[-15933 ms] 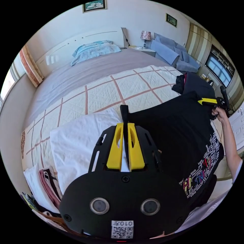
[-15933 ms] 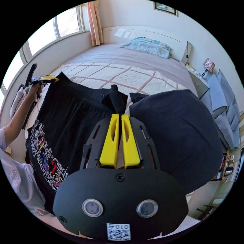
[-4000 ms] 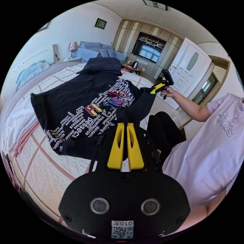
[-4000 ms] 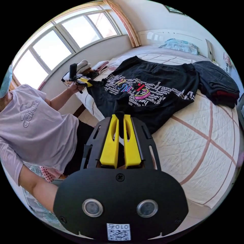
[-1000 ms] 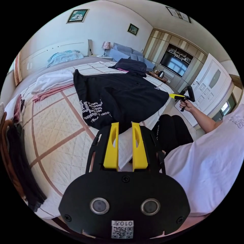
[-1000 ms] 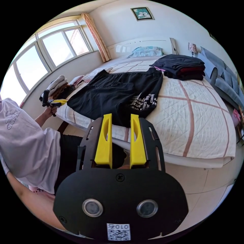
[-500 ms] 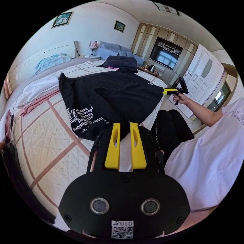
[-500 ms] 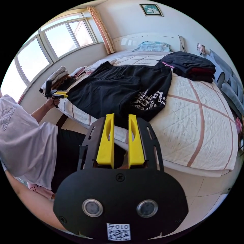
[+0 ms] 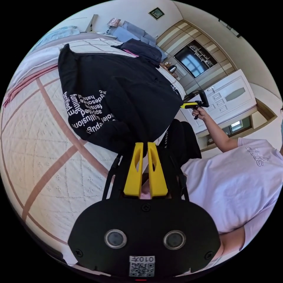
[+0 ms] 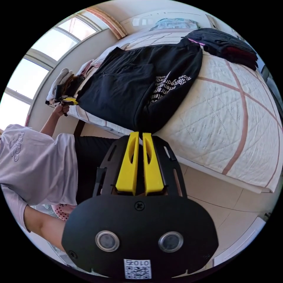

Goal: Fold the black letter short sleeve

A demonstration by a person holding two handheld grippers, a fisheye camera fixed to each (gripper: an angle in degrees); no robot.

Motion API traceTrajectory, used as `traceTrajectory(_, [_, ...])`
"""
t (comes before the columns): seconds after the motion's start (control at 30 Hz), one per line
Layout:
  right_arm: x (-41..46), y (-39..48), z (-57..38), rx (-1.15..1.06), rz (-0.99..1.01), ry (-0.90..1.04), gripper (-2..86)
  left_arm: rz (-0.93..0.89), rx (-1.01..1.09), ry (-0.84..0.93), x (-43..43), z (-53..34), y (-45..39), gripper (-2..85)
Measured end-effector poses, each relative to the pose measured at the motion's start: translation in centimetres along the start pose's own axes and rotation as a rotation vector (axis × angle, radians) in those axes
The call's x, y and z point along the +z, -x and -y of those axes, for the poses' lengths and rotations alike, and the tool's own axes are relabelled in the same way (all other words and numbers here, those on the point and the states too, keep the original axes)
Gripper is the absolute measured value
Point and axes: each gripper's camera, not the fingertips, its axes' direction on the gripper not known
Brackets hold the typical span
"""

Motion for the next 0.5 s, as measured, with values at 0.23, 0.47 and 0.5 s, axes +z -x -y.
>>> traceTrajectory(0.23, [-6.1, 2.7, 0.4, -0.031, -0.117, -0.217, 7.2, 0.124, -0.003, -0.143, -6.9, -1.5, -3.0, 4.0])
traceTrajectory(0.47, [-3.1, 3.7, 11.2, -0.141, -0.105, -0.151, 9.0, 0.092, 0.112, -0.146, -3.9, 7.4, -2.4, 4.3])
traceTrajectory(0.5, [-1.6, 3.4, 12.7, -0.158, -0.095, -0.104, 9.1, 0.121, 0.107, -0.115, -2.5, 8.6, -1.9, 4.6])
